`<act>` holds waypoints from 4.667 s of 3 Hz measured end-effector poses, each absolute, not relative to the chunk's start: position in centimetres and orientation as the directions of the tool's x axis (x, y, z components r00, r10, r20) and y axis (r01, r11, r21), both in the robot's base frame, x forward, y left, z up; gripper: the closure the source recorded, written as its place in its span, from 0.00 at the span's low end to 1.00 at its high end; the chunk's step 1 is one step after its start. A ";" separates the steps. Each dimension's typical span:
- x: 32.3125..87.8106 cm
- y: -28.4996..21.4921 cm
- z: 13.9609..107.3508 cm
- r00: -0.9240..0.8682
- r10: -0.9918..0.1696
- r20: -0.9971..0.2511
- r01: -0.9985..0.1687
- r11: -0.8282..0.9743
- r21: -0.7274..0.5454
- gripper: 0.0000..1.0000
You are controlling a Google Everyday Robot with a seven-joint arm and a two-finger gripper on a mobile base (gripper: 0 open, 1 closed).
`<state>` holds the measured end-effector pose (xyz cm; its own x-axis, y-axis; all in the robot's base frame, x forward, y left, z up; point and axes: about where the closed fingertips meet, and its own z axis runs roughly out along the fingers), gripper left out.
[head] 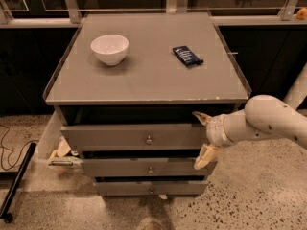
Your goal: Open top drawer
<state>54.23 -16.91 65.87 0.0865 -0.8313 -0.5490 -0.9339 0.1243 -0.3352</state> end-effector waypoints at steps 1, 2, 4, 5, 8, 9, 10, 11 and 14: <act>55.6 -16.5 64.4 0.097 -0.839 -0.536 -0.938 0.103 -0.332 0.00; 56.4 -16.6 63.2 0.098 -0.841 -0.532 -0.941 0.096 -0.325 0.00; 56.4 -16.6 63.2 0.099 -0.841 -0.532 -0.941 0.095 -0.325 0.43; 56.4 -16.6 63.3 0.099 -0.841 -0.532 -0.941 0.095 -0.325 0.66; 56.4 -16.6 64.2 0.099 -0.841 -0.532 -0.941 0.095 -0.325 0.81; 56.4 -16.6 64.2 0.099 -0.841 -0.532 -0.941 0.095 -0.325 0.57; 57.8 -16.2 64.4 0.099 -0.828 -0.551 -0.946 0.093 -0.309 0.34; 57.8 -16.2 64.4 0.099 -0.828 -0.551 -0.946 0.093 -0.309 0.38; 55.3 -17.3 64.3 0.081 -0.803 -0.591 -0.960 0.097 -0.263 1.00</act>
Offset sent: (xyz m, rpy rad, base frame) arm 0.0324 -0.0011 -0.0380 -0.0316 0.0175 0.0244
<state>55.27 -17.34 64.25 0.0809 -0.8028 -0.5908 -0.9598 0.0970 -0.2634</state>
